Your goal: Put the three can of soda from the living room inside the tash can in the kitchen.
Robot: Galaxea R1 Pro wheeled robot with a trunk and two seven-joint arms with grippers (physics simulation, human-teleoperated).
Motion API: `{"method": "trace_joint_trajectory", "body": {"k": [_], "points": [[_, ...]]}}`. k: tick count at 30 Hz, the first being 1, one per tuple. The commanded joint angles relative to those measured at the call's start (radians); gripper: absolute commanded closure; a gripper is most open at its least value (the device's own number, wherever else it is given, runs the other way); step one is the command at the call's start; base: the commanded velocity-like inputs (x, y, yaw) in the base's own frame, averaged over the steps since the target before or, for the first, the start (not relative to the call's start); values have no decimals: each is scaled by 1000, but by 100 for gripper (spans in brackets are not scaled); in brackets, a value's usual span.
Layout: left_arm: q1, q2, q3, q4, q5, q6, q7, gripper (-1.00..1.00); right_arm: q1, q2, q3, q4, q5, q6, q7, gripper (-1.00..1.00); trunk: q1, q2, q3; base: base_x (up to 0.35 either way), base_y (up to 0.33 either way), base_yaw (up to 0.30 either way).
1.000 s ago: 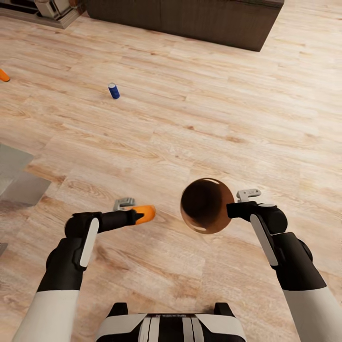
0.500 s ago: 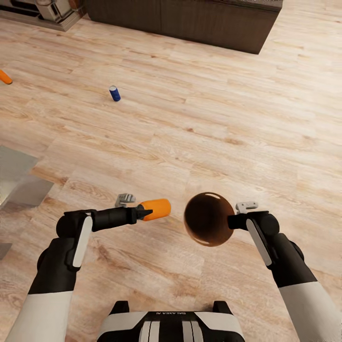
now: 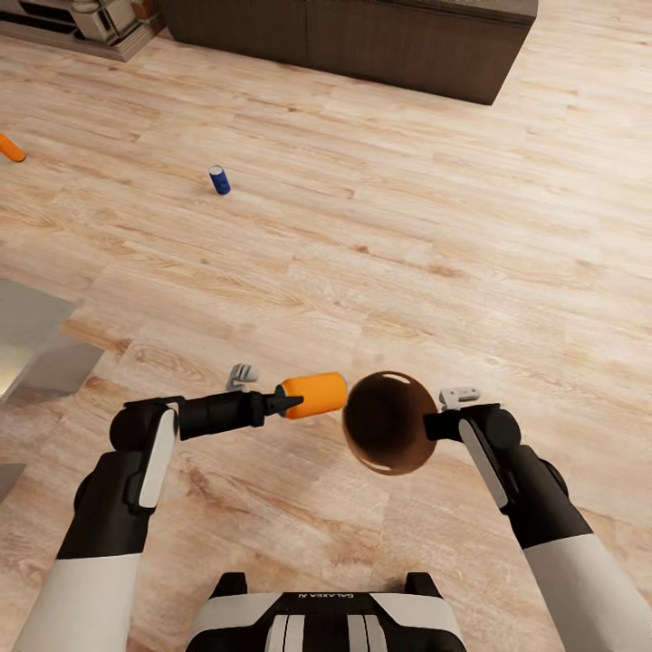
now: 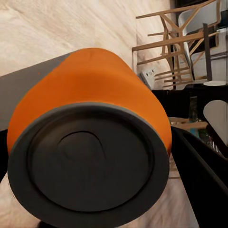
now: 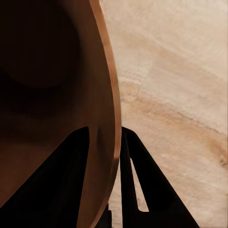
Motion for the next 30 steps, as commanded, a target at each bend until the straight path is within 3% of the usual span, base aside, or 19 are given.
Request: {"method": "trace_joint_trajectory", "body": {"k": [1, 6, 8, 16, 23, 25, 30], "points": [[-1, -2, 1, 0, 1, 0, 0, 100, -4, 5, 7, 0, -16, 0, 2, 100, 0, 0, 0, 0, 0, 0], [-4, -14, -1, 5, 2, 0, 0, 100, -15, 33, 18, 0, -16, 0, 2, 100, 0, 0, 0, 0, 0, 0], [-4, -31, -13, 8, 0, 0, 4, 100, -16, 47, 20, 0, -16, 0, 1, 100, 0, 0, 0, 0, 0, 0], [-5, -56, -71, 11, -4, 0, 11, 100, -26, 57, 21, 10, -16, 0, 1, 100, 0, 0, 0, 0, 0, 0], [-5, -80, -120, 37, -4, 0, 132, 100, -33, 68, 21, 28, -16, 0, 1, 100, 0, 0, 0, 0, 0, 0], [-5, -94, -159, 46, -2, 0, 189, 100, -33, 71, 21, 30, -16, 0, 1, 100, 0, 0, 0, 0, 0, 0], [-5, -103, -176, 49, 1, 0, 255, 100, -33, 72, 22, 30, -16, 0, 1, 100, 0, 0, 0, 0, 0, 0]]}}
